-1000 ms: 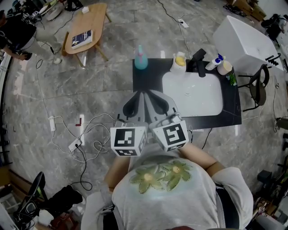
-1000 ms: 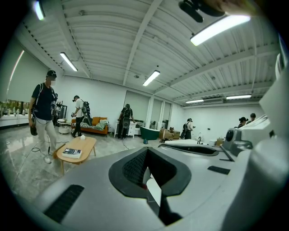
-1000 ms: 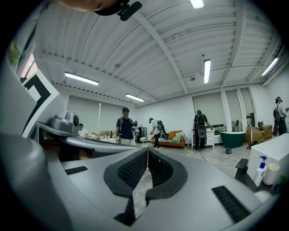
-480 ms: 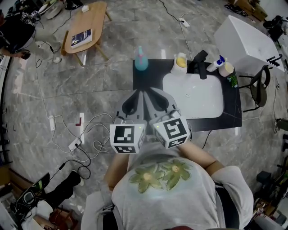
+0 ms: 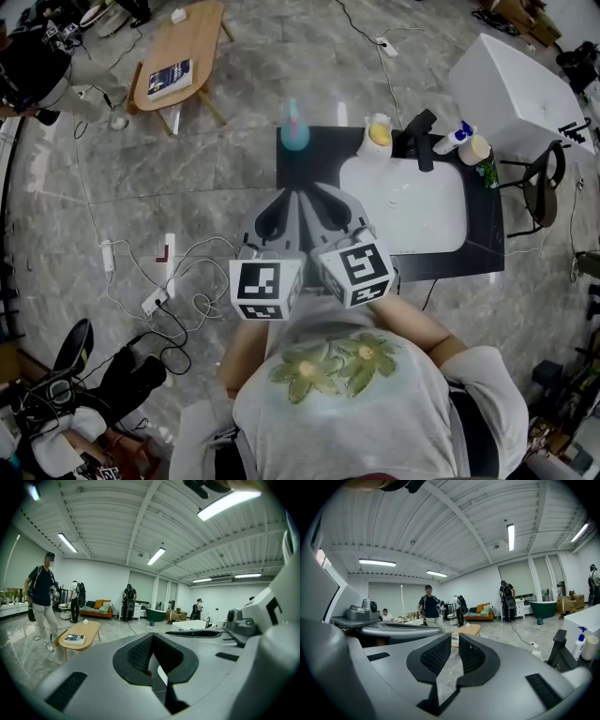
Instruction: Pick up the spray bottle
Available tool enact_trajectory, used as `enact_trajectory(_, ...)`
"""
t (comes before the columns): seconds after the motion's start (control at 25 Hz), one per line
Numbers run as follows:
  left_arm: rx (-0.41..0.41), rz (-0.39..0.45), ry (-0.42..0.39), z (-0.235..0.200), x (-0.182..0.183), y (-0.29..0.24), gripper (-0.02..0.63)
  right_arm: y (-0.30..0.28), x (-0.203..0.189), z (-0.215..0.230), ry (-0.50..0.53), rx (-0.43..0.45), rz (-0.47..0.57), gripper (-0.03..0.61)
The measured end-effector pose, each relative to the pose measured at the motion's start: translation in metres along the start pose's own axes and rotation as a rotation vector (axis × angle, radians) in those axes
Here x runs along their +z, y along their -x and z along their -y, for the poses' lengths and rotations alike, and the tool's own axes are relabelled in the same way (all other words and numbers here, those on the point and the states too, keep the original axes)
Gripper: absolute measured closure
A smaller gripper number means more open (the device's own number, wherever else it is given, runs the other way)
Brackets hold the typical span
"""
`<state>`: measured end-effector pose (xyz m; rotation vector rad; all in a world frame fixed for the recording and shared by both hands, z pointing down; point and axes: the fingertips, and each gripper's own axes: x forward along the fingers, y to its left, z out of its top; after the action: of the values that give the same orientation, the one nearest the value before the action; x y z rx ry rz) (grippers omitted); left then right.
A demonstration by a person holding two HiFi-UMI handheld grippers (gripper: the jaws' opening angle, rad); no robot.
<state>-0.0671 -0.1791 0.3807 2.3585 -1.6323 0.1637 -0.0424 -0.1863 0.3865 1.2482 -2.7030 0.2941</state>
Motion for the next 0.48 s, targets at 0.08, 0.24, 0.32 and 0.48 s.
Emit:
enact_trajectory(0.08, -0.002, -0.001, -0.001, 0.000, 0.001, -0.003, 0.606, -0.002, 0.000, 0.003, 0.001, -0.002, -0.004, 0.554)
enact_trajectory(0.24, -0.003, -0.006, 0.004, -0.001, 0.000, -0.009, 0.606, -0.005, -0.003, 0.008, -0.003, -0.002, -0.016, 0.552)
enact_trajectory(0.32, -0.007, -0.008, 0.008, -0.001, -0.002, -0.011, 0.606, -0.006, -0.003, 0.010, -0.003, -0.004, -0.011, 0.552)
enact_trajectory(0.48, -0.013, -0.012, 0.007, -0.004, -0.002, -0.018, 0.606, -0.011, -0.003, 0.015, -0.013, -0.005, -0.004, 0.546)
